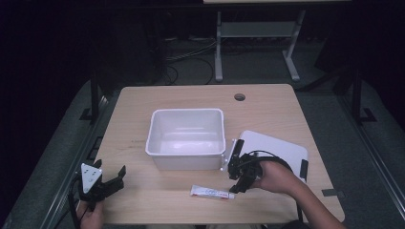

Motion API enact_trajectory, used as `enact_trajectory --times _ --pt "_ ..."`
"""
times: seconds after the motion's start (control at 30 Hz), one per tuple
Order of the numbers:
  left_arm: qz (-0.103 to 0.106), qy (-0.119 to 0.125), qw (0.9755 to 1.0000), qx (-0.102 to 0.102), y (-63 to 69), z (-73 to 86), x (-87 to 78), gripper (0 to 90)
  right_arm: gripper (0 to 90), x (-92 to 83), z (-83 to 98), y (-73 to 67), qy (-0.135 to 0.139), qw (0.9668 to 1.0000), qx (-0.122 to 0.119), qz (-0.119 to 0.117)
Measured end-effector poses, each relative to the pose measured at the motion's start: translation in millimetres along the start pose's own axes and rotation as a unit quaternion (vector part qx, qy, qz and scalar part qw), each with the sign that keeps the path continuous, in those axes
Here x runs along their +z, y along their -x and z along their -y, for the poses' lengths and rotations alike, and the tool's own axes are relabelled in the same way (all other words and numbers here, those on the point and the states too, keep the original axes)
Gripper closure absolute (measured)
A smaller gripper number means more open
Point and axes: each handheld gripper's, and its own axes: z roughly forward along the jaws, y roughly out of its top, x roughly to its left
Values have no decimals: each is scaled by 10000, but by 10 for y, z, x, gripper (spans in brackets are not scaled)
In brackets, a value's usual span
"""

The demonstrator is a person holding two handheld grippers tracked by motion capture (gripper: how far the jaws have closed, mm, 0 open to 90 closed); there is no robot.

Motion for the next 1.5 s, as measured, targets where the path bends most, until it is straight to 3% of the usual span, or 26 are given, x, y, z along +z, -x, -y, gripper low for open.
enact_trajectory --times 0.77,1.5 --pt "-19 26 10000 -29 -8 2 -4 150 470 200 -207 -109 -142 9996 -236 -72" --pt "-32 24 10000 -22 -12 2 -8 150 506 361 -334 -152 -233 9988 -372 -198"
